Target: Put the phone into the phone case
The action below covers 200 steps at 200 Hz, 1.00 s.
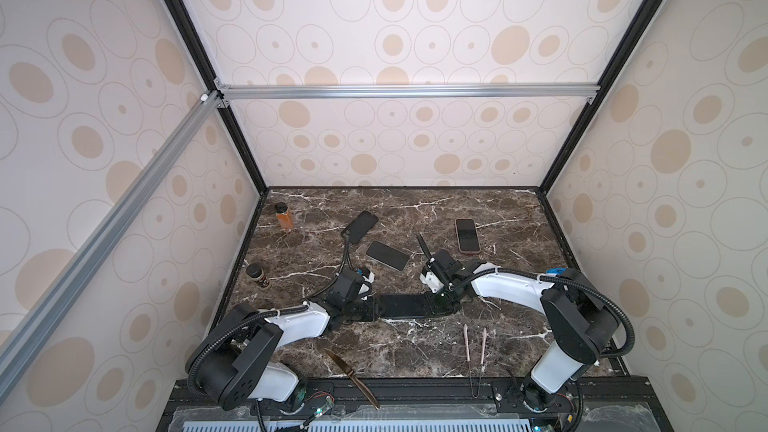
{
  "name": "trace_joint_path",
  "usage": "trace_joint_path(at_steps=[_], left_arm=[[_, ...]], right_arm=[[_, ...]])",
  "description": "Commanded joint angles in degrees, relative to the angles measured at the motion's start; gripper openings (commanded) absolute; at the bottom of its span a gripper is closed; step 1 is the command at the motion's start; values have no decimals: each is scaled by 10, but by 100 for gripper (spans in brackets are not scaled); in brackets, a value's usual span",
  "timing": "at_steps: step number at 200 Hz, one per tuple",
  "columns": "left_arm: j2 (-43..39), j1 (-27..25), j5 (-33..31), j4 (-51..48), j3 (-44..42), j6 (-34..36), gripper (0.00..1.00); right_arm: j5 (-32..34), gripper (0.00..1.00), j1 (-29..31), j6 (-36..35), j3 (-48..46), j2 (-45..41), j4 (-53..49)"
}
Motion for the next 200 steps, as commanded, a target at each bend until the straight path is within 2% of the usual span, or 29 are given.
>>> trace_joint_path(at_steps=[1, 42, 105, 200], left_arm=[[27, -4, -5, -40, -4, 15, 26], [27, -4, -3, -39, -5, 18, 25], [31, -5, -1, -36, -5, 17, 25], [31, -4, 1, -34, -4, 16, 25]], right_arm=[[27, 14, 3, 10, -19, 28, 28], [49, 11, 5, 24, -22, 49, 39], [39, 11, 13, 23, -19, 72, 48], [114, 11, 40, 14, 6, 104, 3]])
